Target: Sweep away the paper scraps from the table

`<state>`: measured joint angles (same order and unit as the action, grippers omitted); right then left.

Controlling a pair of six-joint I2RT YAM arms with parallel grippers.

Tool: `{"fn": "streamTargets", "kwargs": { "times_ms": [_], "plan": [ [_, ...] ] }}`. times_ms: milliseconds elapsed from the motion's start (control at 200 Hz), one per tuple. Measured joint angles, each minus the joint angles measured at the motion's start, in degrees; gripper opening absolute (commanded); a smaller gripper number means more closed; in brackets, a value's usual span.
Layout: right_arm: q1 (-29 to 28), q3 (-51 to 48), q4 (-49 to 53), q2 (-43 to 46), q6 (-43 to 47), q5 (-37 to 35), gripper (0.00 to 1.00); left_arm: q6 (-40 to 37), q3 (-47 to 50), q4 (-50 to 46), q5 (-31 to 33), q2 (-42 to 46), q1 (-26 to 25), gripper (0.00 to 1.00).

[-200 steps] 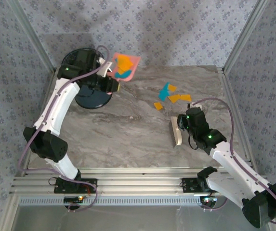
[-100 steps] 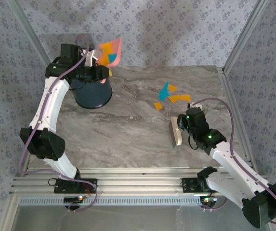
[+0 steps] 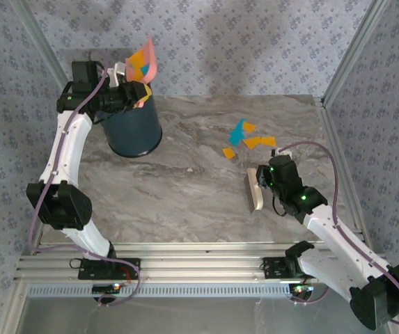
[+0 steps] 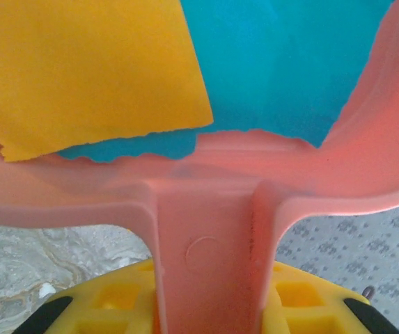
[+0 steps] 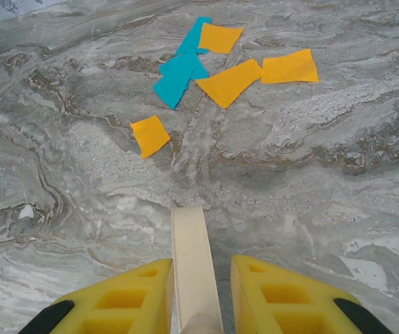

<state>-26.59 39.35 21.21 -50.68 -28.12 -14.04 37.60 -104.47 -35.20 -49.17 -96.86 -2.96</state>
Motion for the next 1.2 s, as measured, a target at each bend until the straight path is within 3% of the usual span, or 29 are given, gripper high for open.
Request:
{"fn": "streamTargets", "kwargs": {
  "times_ms": [505, 1204],
  "plan": [
    [0.0, 0.0, 0.0, -0.48, 0.0, 0.0, 0.0, 24.37, 9.64, 24.22, -2.69, -1.75, 2.86, 0.0],
    [0.0, 0.0, -0.02, -0.66, 0.0, -0.02, 0.0, 53.33, 23.04, 56.28, -0.68, -1.95, 2.97, 0.0]
  ]
}}
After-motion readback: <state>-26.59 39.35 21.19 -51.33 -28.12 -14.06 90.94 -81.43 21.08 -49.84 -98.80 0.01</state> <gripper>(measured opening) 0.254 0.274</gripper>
